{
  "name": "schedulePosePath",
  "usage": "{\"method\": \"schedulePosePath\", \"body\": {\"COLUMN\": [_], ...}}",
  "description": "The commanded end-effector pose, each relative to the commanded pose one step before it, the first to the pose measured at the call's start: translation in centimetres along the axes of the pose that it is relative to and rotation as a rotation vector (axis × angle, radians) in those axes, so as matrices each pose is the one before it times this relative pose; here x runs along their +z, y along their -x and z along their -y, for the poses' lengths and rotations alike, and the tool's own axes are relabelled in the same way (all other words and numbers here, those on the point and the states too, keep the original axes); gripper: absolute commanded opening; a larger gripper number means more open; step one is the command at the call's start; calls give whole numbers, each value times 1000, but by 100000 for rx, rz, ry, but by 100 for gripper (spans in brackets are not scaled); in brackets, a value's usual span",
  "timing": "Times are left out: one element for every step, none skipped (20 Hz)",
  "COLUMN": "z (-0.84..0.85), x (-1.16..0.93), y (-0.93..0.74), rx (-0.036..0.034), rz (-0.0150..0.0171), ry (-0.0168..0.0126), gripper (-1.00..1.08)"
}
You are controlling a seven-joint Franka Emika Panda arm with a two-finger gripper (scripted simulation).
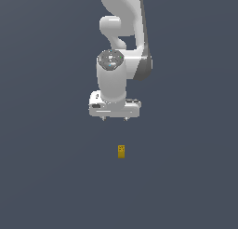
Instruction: Pick up the object and move it to a goal position.
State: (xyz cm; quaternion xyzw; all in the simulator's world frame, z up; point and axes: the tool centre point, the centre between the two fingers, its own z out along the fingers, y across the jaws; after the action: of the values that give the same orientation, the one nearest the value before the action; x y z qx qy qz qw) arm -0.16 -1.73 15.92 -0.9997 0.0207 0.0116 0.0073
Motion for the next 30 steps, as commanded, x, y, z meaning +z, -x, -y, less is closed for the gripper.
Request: {"method": "schedulePosePath", "body": {"z": [-1,64,180,296,413,527,568,452,329,207,83,-29,-120,-24,-6,-2,10,24,12,-3,-16,-6,-7,-15,2,-9,-3,-4,-4,3], "x": [0,-16,-46,-76,-105,-133,-142,-110,-77,-46,-15,10,18,-14,3,31,57,84,91,131,161,190,216,245,275,305,340,375,411,450], "y": [0,-12,-37,-61,-87,-115,-130,-111,-87,-60,-29,7,44,34,-5,-42,-76,-108,-134,-169,-200,-229,-257,-287,-316,-342,-368,-393,-417,-439], "rx": [0,-178,-514,-845,-1178,-1501,-1616,-1283,-932,-584,-233,95,323,67,0,0,0,0,51,94,135,135,151,178,164,201,212,232,250,259], "rz": [0,-39,-112,-185,-258,-329,-355,-283,-206,-130,-53,21,74,18,0,0,0,0,-32,-12,-7,-6,-8,-12,-13,-15,-15,-16,-18,-19], "ry": [0,5,9,15,20,26,28,22,16,10,5,-1,-7,-4,0,0,0,0,33,24,27,26,31,39,39,47,49,55,61,64], "gripper": [100,100,100,100,100,100,100,100,100,100,100,100,100,100,100,100,100,100,100,100,100,100,100,100,100,100,100,100,100,100]}}
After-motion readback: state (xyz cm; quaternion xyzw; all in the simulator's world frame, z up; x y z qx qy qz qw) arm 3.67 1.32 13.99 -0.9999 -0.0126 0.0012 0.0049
